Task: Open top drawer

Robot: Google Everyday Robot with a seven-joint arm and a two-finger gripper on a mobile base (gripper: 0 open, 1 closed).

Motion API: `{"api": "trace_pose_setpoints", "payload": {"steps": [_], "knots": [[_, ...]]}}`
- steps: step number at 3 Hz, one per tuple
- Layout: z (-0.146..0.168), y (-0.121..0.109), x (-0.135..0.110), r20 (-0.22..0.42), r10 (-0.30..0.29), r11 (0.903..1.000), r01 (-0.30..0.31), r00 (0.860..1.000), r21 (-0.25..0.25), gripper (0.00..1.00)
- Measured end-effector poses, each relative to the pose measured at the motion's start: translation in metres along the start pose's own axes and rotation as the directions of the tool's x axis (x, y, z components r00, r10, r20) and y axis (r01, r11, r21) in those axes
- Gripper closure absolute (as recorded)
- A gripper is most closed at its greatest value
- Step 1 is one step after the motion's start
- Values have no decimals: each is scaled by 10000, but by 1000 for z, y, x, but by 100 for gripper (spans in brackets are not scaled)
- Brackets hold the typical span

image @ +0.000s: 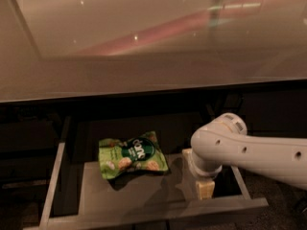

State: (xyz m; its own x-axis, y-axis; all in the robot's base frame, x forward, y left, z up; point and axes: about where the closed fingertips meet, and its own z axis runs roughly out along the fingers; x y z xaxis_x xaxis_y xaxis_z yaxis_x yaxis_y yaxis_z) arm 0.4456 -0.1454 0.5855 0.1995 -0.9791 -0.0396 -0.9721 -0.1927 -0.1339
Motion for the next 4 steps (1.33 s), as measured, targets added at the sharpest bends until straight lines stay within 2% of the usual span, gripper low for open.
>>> {"api": "trace_pose_setpoints", "payload": {"steps": [1, 2, 4], "knots": [[12, 18, -11, -147, -358, 9992, 355, 9993, -160, 0], [11, 18, -10, -132, -347, 9993, 345, 9993, -161, 0], [-58, -8, -6, 55, -213, 9973, 208, 9998, 706, 0]]}}
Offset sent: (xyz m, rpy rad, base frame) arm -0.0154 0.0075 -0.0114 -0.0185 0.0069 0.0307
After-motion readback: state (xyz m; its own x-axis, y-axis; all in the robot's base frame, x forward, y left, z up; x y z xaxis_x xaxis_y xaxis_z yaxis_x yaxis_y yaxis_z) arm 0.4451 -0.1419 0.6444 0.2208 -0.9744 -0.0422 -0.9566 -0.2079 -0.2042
